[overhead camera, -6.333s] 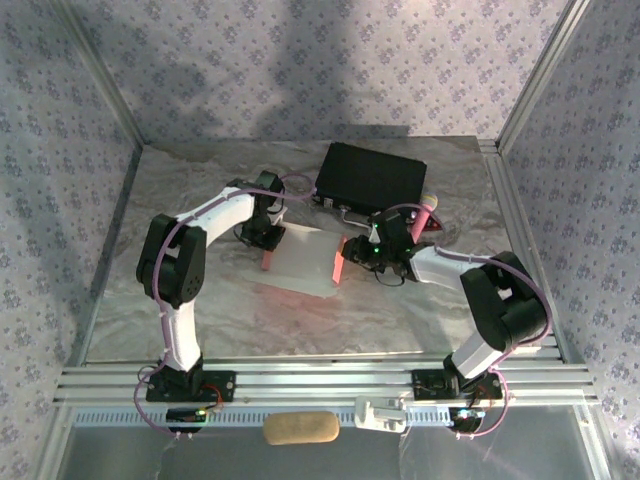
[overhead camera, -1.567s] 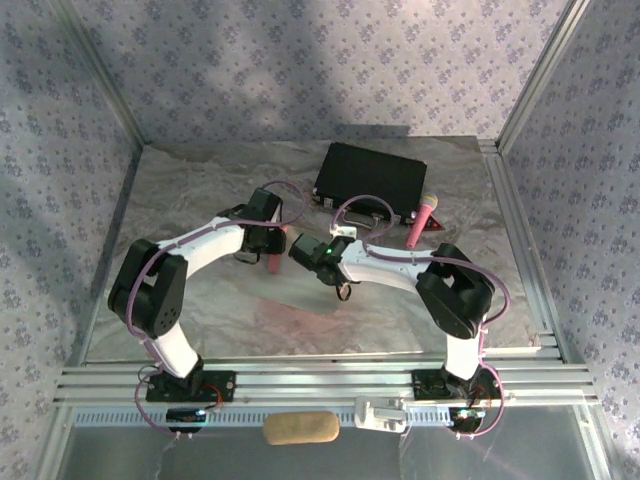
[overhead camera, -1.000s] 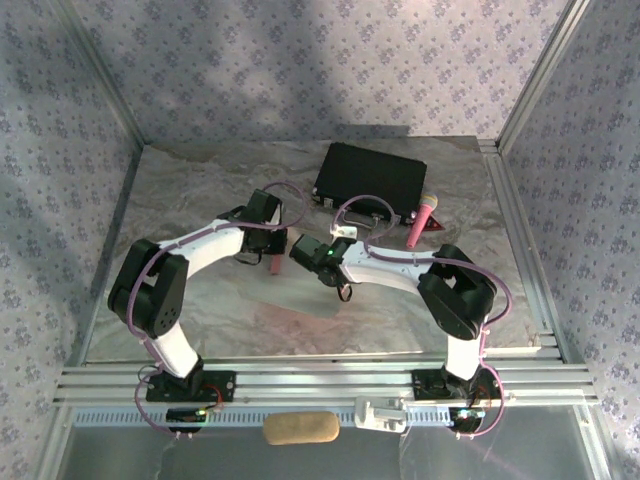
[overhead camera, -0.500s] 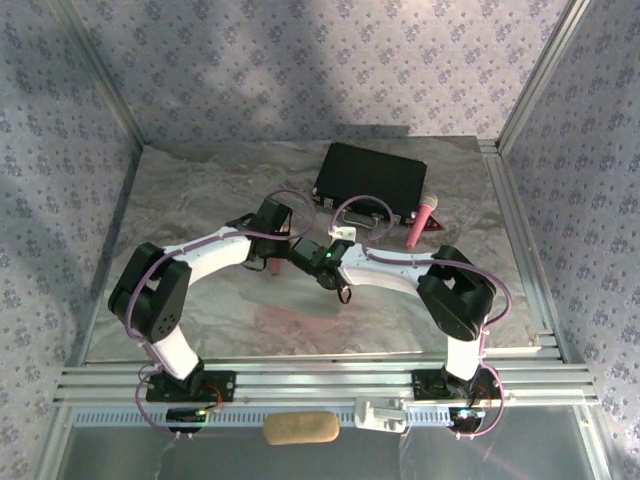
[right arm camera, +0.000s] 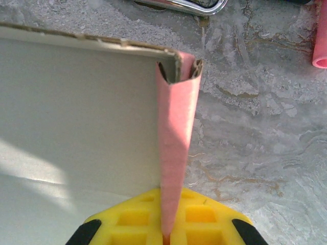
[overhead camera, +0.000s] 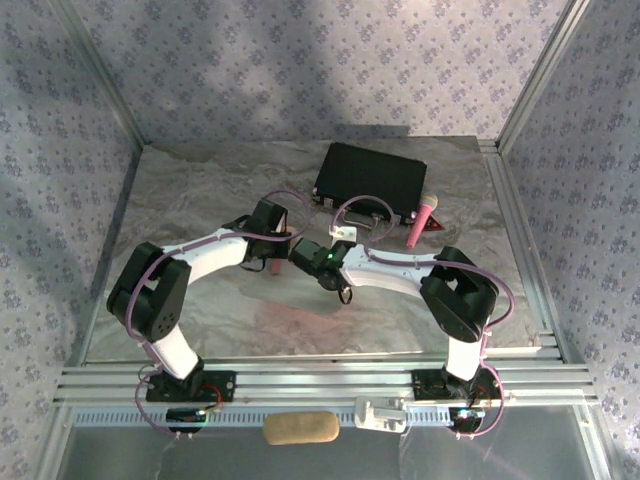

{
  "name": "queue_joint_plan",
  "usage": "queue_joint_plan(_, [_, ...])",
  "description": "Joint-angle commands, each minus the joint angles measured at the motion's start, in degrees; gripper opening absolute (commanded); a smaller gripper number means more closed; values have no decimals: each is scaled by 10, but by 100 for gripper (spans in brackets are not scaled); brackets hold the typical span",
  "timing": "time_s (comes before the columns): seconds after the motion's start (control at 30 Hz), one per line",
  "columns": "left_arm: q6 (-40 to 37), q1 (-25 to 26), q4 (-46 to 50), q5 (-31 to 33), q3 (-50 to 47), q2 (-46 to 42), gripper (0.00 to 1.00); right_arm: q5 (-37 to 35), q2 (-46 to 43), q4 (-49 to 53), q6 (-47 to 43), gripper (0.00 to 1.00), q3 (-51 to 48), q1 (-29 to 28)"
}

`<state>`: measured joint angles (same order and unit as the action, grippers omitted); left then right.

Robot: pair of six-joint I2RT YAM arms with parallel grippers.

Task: Fold the paper box

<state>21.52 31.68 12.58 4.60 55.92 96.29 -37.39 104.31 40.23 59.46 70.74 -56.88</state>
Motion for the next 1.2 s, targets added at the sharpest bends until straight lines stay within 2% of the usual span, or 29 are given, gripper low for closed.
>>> queue_joint_plan(0.0, [9, 8, 27, 74, -5, -9, 0, -33, -17, 28, -1, 0, -10, -8])
queue_joint_plan(0.23, [83, 52, 87, 273, 2, -10, 0, -43, -3, 44, 17, 0, 3, -14])
queue_joint_plan(0.43, [139, 78, 78, 340, -18, -12, 0, -60, -1, 50, 31, 0, 2, -24])
queue_joint_plan(0.6, [119, 77, 11, 296, -48, -38, 0, -67, -3, 40, 30, 0, -7, -27])
queue_joint_plan(0.63, [108, 76, -3, 285, -53, -46, 3, -67, -5, 36, 29, 0, -11, -27])
queue_joint_plan(0.7, [91, 71, -21, 247, -58, -62, 19, -71, -10, 30, 28, 0, -16, -26])
queue_joint_plan(0.77, [73, 63, -47, 205, -69, -78, 29, -75, -13, 26, 26, 0, -19, -27])
queue_joint_plan(1.0, [49, 22, -51, 116, -71, -91, 33, -78, -13, 23, 25, 0, -19, -27])
queue_joint_plan(1.17, [39, 14, -42, 92, -64, -82, 33, -76, -15, 23, 24, 0, -19, -26])
